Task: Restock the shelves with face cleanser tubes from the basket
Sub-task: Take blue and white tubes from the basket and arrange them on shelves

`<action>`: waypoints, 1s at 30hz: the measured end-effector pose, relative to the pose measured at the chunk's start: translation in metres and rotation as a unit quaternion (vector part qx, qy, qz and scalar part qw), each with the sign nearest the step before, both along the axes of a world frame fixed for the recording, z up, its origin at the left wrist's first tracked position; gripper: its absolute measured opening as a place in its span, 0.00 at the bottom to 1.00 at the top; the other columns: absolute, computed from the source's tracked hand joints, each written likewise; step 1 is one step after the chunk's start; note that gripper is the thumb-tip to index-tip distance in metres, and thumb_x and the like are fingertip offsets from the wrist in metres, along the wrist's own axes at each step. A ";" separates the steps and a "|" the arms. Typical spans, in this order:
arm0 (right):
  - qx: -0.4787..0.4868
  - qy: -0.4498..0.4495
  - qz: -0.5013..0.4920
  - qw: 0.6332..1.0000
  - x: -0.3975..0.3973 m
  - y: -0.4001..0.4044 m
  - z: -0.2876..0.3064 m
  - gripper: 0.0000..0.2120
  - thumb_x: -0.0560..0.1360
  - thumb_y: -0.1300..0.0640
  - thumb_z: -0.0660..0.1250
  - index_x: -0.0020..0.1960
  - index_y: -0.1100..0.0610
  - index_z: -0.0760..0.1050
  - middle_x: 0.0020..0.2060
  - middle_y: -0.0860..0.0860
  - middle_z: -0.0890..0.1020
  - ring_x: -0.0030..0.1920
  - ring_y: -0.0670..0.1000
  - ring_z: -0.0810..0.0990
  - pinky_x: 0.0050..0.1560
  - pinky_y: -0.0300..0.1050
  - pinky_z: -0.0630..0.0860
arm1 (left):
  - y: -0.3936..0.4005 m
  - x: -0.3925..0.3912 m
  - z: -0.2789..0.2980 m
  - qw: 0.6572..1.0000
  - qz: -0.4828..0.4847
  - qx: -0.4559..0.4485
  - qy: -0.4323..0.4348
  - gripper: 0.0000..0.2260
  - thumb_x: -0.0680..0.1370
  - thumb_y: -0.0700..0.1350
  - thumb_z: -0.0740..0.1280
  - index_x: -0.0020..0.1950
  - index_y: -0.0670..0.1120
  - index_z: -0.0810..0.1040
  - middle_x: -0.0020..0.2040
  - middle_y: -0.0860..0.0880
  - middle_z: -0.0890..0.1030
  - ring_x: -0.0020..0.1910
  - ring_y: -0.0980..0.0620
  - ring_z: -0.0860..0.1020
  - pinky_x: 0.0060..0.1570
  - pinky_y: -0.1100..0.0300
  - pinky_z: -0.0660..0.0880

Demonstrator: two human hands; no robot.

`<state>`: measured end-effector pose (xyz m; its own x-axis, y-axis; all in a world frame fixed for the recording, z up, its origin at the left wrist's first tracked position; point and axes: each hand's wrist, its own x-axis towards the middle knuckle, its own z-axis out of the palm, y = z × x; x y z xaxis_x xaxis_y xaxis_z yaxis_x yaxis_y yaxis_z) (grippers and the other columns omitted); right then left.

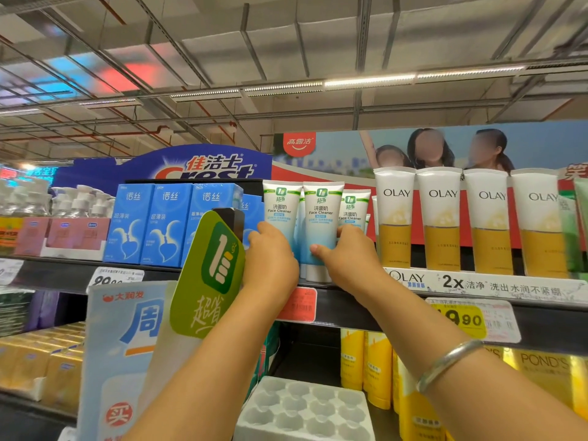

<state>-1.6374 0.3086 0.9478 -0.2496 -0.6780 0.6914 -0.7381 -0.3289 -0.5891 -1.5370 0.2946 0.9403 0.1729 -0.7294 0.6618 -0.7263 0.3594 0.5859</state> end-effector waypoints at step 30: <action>0.210 -0.396 -0.108 0.887 -0.078 0.259 -0.307 0.09 0.78 0.57 0.62 0.39 0.54 0.74 0.31 0.49 0.80 0.25 0.42 0.77 0.30 0.37 0.74 | 0.161 -0.044 -0.309 0.746 -0.509 0.359 0.234 0.09 0.78 0.37 0.63 0.42 0.48 0.79 0.34 0.52 0.81 0.26 0.62 0.78 0.27 0.71 0.73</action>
